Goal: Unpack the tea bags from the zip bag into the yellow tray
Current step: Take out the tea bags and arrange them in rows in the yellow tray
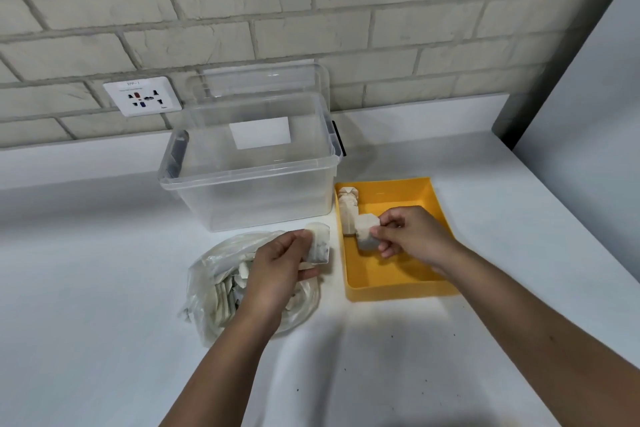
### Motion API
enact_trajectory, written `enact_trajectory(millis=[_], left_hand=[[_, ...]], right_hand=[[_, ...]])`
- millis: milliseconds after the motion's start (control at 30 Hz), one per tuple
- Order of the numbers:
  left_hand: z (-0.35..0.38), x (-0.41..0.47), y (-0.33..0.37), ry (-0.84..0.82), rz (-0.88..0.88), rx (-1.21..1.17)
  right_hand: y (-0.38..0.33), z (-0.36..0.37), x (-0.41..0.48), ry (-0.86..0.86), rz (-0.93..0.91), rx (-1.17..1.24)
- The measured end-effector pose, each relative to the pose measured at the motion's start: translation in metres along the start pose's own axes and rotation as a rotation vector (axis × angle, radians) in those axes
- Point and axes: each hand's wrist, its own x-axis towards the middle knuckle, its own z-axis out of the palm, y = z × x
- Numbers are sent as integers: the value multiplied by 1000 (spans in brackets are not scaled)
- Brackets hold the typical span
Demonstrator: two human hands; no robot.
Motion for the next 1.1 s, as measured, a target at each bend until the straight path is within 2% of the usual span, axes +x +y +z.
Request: enact_trajectory(millis=[167, 400, 633, 833, 967, 1033, 1100], left_hand=[[2, -2, 2, 25, 70, 91], [0, 1, -1, 15, 54, 135], [0, 7, -1, 7, 60, 152], [-1, 10, 2, 5, 75, 142], [5, 13, 9, -5, 75, 89], [11, 15, 13, -14, 82, 77], [20, 17, 19, -39, 100, 80]], right_hand=[[18, 15, 28, -75, 128, -64], [14, 27, 57, 69, 70, -63], [13, 33, 67, 96, 74, -166], [-1, 21, 45, 145, -11, 17], [-23, 12, 12, -9, -51, 243], [-31, 10, -1, -136, -58, 257], [-35, 8, -8, -187, -90, 225]])
